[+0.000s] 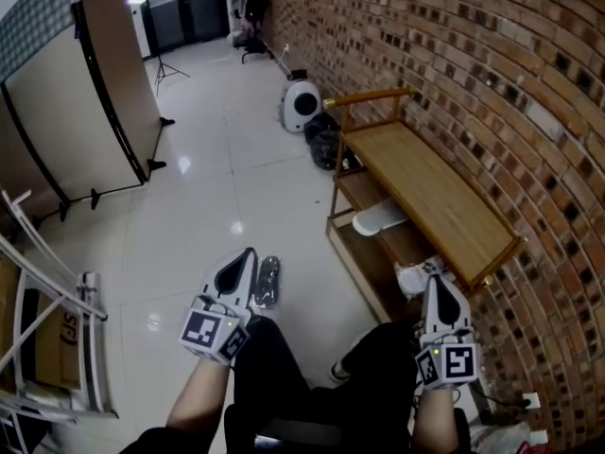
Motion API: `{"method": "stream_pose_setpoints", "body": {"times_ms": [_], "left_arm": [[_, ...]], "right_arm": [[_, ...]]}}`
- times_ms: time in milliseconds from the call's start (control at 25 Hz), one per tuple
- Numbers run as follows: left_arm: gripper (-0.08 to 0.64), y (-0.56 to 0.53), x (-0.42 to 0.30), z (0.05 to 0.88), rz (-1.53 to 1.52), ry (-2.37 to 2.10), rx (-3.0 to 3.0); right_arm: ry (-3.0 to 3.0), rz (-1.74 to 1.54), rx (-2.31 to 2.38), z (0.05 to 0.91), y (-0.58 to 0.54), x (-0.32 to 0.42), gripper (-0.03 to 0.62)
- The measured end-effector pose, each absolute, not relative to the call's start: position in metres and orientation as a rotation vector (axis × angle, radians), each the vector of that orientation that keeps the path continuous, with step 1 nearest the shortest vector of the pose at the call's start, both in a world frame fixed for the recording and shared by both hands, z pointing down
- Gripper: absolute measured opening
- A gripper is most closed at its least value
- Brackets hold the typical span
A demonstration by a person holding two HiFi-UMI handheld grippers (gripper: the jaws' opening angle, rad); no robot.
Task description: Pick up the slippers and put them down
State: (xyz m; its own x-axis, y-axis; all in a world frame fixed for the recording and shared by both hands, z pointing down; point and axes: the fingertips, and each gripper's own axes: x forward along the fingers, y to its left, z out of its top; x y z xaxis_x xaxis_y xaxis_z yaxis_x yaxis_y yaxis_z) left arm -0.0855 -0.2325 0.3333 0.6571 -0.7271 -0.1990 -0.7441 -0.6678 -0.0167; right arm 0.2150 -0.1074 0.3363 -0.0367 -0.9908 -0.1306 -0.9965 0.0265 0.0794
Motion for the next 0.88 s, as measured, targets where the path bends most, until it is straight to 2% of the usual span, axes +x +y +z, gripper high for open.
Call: {"method": "stream_pose_setpoints", "body": {"times_ms": [320,880], "left_arm": [[0.0,-0.21,0.006,0.33,0.246,0.987,-2.884],[0.0,-0.175,0.121,0.341,0.193,0.647,-3.043]], "right_arm": [[2.041,0.246,-2.31,0.33,-0.05,0.279,0.003],[1.829,0.258,-2.471,0.333,0.018,0.342,0.003]]}}
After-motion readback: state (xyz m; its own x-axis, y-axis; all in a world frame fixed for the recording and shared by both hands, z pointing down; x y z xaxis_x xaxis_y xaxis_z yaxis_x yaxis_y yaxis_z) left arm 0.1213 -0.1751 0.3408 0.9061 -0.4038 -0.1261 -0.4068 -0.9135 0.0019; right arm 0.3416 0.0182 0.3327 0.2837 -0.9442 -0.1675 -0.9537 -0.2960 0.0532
